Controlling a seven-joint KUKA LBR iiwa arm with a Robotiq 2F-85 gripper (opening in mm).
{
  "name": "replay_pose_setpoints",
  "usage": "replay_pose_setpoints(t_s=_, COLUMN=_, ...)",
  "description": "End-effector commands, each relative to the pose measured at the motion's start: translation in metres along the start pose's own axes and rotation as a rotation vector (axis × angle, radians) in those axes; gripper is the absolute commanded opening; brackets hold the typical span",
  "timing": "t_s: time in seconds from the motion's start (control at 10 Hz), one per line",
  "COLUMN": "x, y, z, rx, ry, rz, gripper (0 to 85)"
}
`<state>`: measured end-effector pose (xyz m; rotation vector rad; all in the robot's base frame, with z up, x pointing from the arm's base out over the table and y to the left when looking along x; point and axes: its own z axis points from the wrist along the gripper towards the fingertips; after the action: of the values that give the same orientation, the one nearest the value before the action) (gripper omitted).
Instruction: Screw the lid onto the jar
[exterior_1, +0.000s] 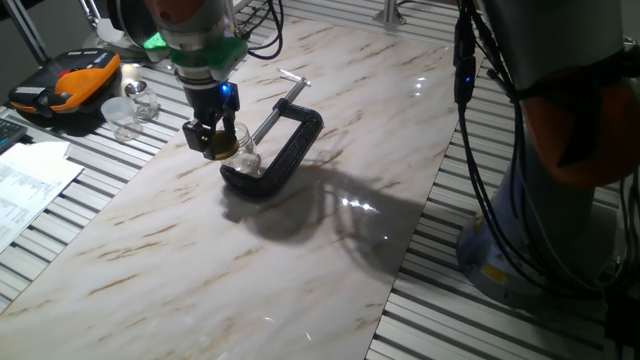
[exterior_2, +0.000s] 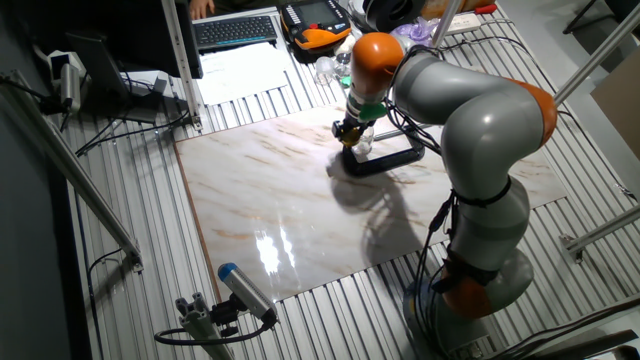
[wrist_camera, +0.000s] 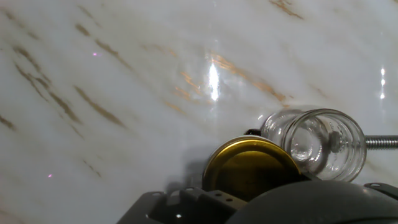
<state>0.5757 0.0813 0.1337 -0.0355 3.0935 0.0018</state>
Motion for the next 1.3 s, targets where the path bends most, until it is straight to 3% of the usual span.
replay_pose_setpoints(t_s=0.0, x=-0.001, y=-0.001, z=0.001, rx=-0.004, ry=0.000, rz=0.007, gripper=0.0)
replay_pose_setpoints(t_s=0.8, x=-0.011, y=0.007, z=0.004, rx=0.008, ry=-0.005, rz=0.035, gripper=0.0)
replay_pose_setpoints(t_s=1.2, x=-0.013, y=0.006, z=0.006, rx=0.007, ry=-0.015, rz=-0.030, gripper=0.0)
